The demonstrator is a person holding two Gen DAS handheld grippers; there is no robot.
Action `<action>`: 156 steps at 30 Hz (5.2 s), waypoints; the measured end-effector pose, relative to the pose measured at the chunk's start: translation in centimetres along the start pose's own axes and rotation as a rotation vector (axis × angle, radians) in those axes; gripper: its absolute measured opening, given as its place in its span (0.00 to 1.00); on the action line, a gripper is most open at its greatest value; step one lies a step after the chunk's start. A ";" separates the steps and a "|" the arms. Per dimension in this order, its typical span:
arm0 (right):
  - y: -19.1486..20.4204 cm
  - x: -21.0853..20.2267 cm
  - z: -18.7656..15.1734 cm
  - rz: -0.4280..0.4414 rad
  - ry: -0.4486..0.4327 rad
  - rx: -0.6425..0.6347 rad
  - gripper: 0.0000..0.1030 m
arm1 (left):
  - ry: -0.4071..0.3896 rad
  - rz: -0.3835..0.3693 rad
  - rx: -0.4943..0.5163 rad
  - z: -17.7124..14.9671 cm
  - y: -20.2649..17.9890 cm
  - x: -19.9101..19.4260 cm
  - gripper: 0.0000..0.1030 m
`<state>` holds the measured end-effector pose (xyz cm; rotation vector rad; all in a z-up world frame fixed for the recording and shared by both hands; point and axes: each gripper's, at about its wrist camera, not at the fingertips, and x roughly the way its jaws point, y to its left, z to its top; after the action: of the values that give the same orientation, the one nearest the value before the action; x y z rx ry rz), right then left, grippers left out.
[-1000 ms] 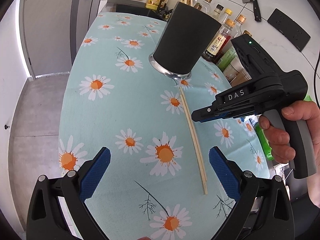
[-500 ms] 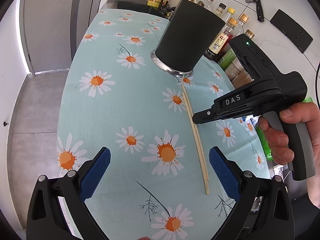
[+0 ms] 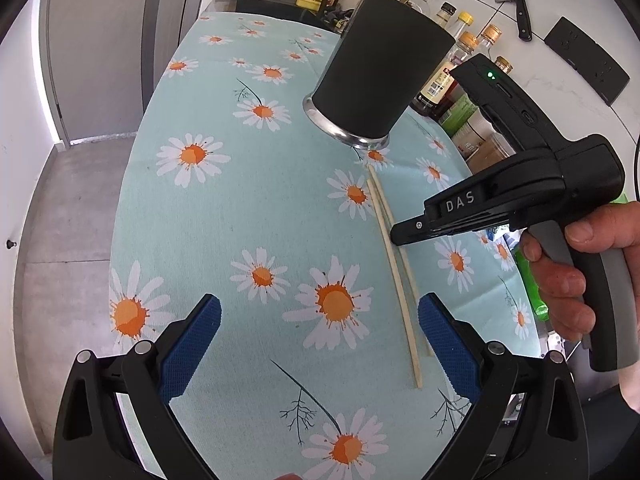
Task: Organize utensils
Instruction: 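Lower the right gripper onto one wooden chopstick and close, then close the left gripper on the other chopstick while the right lifts its chopstick, then carry both held chopsticks upright over the black holder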
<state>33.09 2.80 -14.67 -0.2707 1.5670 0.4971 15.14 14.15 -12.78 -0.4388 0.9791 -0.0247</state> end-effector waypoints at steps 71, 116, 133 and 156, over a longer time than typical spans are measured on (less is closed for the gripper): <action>-11.3 -5.5 -5.7 0.360 -0.122 0.057 0.05 | 0.486 0.301 0.072 7.6 -11.4 12.6 0.05; -1.6 -11.4 -8.0 0.373 -0.561 -0.031 0.05 | 0.076 -0.047 0.116 10.4 -5.7 -2.1 0.04; -2.7 -18.1 -5.1 0.368 -0.925 -0.034 0.05 | -0.225 -0.164 0.242 17.3 -7.7 -6.9 0.04; -4.0 -24.7 0.7 0.302 -1.229 -0.034 0.06 | -0.451 -0.226 0.342 26.3 -10.7 -8.4 0.04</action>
<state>37.25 -3.55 9.23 0.2423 0.3881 0.7288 33.47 15.42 10.48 -0.2218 0.4640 -0.2816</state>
